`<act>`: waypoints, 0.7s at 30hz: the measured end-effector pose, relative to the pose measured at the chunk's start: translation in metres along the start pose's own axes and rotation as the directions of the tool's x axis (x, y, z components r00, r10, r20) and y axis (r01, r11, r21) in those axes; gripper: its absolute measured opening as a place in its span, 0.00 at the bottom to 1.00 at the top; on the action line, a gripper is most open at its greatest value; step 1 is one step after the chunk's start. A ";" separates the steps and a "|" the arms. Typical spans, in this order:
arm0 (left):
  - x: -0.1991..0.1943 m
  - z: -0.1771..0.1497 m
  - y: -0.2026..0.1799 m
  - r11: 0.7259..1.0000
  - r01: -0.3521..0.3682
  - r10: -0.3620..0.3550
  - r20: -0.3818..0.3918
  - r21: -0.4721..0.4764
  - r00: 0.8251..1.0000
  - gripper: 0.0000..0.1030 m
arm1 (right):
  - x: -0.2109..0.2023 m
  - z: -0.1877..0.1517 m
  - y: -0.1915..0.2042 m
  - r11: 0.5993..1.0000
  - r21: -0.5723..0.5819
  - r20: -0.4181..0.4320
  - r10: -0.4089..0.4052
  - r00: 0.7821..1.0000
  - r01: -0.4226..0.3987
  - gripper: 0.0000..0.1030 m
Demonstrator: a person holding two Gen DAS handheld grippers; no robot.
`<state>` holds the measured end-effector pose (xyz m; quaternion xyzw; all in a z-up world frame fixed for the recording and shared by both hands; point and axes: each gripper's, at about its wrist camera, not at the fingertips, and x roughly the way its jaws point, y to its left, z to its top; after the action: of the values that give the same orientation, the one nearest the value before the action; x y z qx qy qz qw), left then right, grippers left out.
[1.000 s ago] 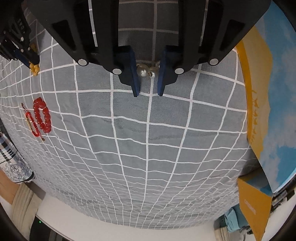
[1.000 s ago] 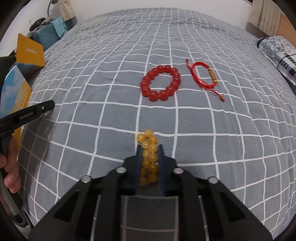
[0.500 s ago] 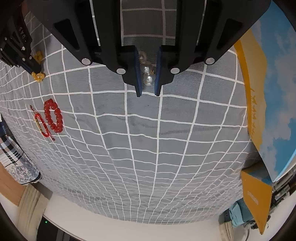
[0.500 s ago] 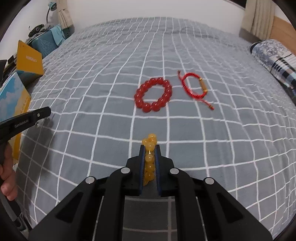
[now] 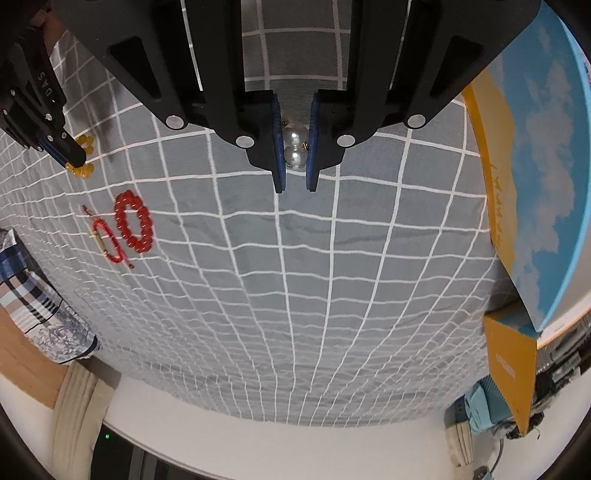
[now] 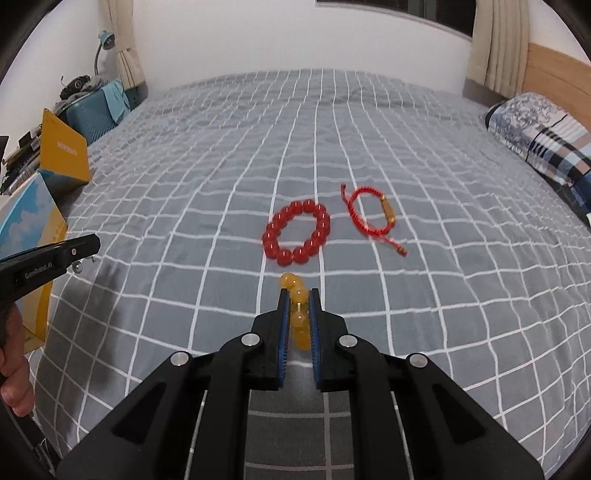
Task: Organize jewelry
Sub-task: 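Lift both held items and carry them toward the white box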
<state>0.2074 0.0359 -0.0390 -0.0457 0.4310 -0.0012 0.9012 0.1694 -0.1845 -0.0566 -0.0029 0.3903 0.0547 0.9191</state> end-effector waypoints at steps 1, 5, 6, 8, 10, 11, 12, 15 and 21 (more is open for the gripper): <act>-0.002 0.001 0.000 1.000 0.002 -0.002 0.006 0.000 1.000 0.11 | -0.002 0.001 0.001 1.000 -0.002 0.010 0.001 1.000 -0.001 0.09; -0.014 0.002 -0.004 1.000 0.012 -0.012 0.061 0.005 0.998 0.11 | -0.005 0.003 0.001 1.000 -0.006 0.039 -0.007 0.999 0.007 0.09; -0.018 0.002 -0.005 1.000 0.018 -0.019 0.081 0.004 0.997 0.11 | -0.007 0.003 0.001 1.000 -0.006 0.047 -0.008 0.999 0.009 0.09; -0.022 0.003 -0.007 1.000 0.024 -0.025 0.096 0.005 0.995 0.11 | -0.008 0.003 0.002 1.000 -0.006 0.059 -0.013 0.998 0.013 0.09; -0.026 0.003 -0.009 1.000 0.024 -0.025 0.115 0.010 0.993 0.11 | -0.010 0.004 0.002 1.000 -0.007 0.071 -0.016 0.997 0.016 0.09; -0.027 0.003 -0.010 1.000 0.024 -0.025 0.116 0.012 0.993 0.11 | -0.011 0.004 0.002 1.000 -0.008 0.075 -0.017 0.997 0.018 0.09; -0.029 0.003 -0.011 1.000 0.025 -0.026 0.119 0.011 0.993 0.11 | -0.011 0.004 0.003 1.000 -0.010 0.079 -0.019 0.997 0.020 0.09; -0.032 0.003 -0.012 1.000 0.021 -0.022 0.126 0.014 0.992 0.11 | -0.012 0.006 0.004 0.999 -0.018 0.082 -0.029 0.996 0.031 0.09; -0.044 0.002 -0.019 0.999 0.024 -0.027 0.116 0.032 0.993 0.11 | -0.023 0.010 0.005 0.999 -0.006 0.088 -0.041 0.995 0.042 0.09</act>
<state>0.1821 0.0190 -0.0023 -0.0375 0.3772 -0.0165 0.9252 0.1597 -0.1817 -0.0329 -0.0121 0.3490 0.0373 0.9363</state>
